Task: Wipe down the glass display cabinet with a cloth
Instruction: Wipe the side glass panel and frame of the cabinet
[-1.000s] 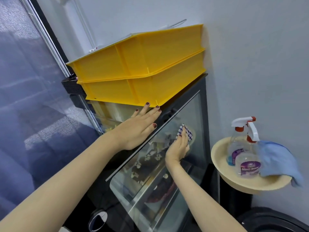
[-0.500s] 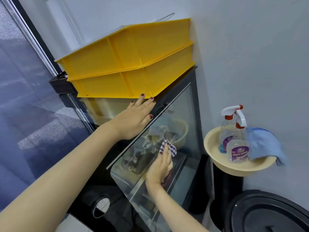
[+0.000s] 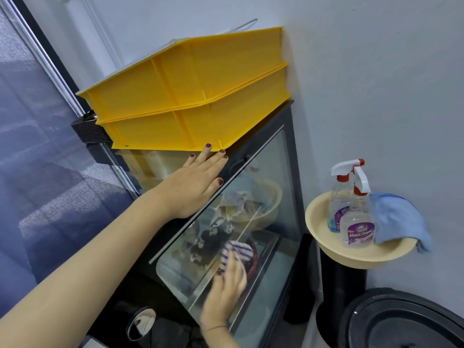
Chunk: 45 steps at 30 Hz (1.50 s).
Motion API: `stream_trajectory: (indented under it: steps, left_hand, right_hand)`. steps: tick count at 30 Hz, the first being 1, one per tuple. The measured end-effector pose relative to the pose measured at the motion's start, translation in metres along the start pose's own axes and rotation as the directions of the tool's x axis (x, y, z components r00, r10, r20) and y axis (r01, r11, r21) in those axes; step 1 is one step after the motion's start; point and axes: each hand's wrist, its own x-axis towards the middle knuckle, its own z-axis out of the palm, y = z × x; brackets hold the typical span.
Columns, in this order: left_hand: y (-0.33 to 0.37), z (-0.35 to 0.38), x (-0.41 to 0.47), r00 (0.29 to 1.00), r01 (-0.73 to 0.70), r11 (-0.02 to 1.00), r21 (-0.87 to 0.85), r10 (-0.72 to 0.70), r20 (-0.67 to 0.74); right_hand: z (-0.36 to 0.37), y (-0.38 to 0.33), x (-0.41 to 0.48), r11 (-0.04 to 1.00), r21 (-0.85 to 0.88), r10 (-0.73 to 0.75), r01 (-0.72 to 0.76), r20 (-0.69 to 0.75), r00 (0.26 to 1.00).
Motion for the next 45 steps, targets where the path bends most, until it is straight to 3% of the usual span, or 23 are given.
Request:
stream_trajectory:
  steps: [3, 6, 10, 13, 15, 18, 19, 21, 23, 25, 28, 30, 33, 35, 38, 39, 43, 45]
  left_hand:
    - [-0.001, 0.000, 0.000, 1.000, -0.006, 1.000, 0.029, 0.007, -0.008]
    - [-0.002, 0.001, 0.001, 1.000, -0.009, 0.999, 0.043, 0.010, -0.021]
    - [-0.002, 0.001, 0.006, 1.000, -0.009, 0.997, 0.081, 0.010, -0.021]
    - [0.001, 0.003, 0.018, 0.999, 0.006, 0.969, 0.247, 0.003, -0.039]
    - [0.003, 0.004, 0.028, 0.998, -0.003, 0.932, 0.364, 0.024, -0.055]
    - [0.006, 0.006, 0.042, 0.997, -0.008, 0.890, 0.456, 0.041, -0.062]
    - [0.007, 0.006, 0.049, 0.997, -0.009, 0.865, 0.502, 0.049, -0.066]
    - [0.012, 0.008, 0.065, 0.994, -0.022, 0.804, 0.594, 0.081, -0.074]
    - [0.018, 0.010, 0.084, 0.993, -0.037, 0.761, 0.648, 0.102, -0.063]
    - [0.021, 0.012, 0.100, 0.994, -0.049, 0.725, 0.687, 0.105, -0.040]
    - [0.019, 0.018, 0.111, 0.994, -0.051, 0.692, 0.721, 0.103, -0.029]
    - [0.017, 0.020, 0.112, 0.995, -0.049, 0.701, 0.712, 0.100, -0.030]
    - [0.017, 0.021, 0.113, 0.995, -0.052, 0.711, 0.701, 0.094, -0.022]
    - [0.018, 0.021, 0.114, 0.996, -0.055, 0.722, 0.689, 0.088, -0.014]
    - [0.019, 0.021, 0.114, 0.997, -0.057, 0.739, 0.671, 0.081, -0.004]
    - [0.019, 0.021, 0.115, 0.997, -0.054, 0.745, 0.665, 0.075, -0.002]
    - [0.022, 0.019, 0.117, 0.998, -0.062, 0.758, 0.650, 0.056, 0.030]
    - [0.022, 0.019, 0.118, 0.997, -0.077, 0.764, 0.640, 0.067, 0.041]
  right_hand:
    - [-0.016, 0.041, 0.040, 0.934, -0.011, 0.357, -0.358, -0.058, 0.932]
    - [-0.022, 0.040, 0.093, 0.886, 0.040, 0.464, -0.462, -0.098, 0.881]
    - [-0.006, -0.032, 0.140, 0.962, 0.002, 0.274, -0.275, -0.078, 0.959]
    - [0.009, -0.072, 0.110, 0.996, 0.077, 0.045, -0.044, -0.010, 0.999]
    - [0.010, -0.064, 0.070, 0.979, 0.151, -0.144, 0.134, 0.055, 0.988]
    - [0.000, -0.005, 0.032, 0.952, 0.020, -0.305, 0.305, 0.069, 0.950]
    - [-0.004, 0.015, 0.035, 0.963, -0.030, -0.266, 0.267, 0.027, 0.964]
    - [-0.010, 0.049, 0.058, 0.998, -0.041, 0.043, -0.044, -0.042, 0.998]
    - [-0.016, 0.069, 0.098, 0.935, -0.002, 0.354, -0.355, -0.064, 0.933]
    - [-0.023, 0.070, 0.147, 0.889, 0.072, 0.458, -0.453, -0.088, 0.885]
    - [-0.024, 0.037, 0.219, 0.918, 0.084, 0.393, -0.387, -0.061, 0.918]
    - [-0.016, 0.000, 0.251, 0.960, 0.023, 0.278, -0.278, -0.039, 0.960]
    - [0.000, -0.049, 0.257, 0.996, 0.066, 0.055, -0.053, -0.027, 0.998]
    - [0.008, -0.054, 0.233, 0.982, 0.070, -0.176, 0.174, 0.016, 0.984]
    - [0.007, -0.011, 0.203, 0.931, 0.040, -0.364, 0.363, 0.003, 0.931]
    - [0.004, 0.004, 0.209, 0.935, 0.013, -0.354, 0.354, -0.026, 0.935]
    - [-0.008, 0.015, 0.274, 0.990, 0.128, 0.072, -0.055, -0.130, 0.989]
    - [-0.009, -0.004, 0.304, 0.989, 0.118, 0.102, -0.089, -0.108, 0.989]
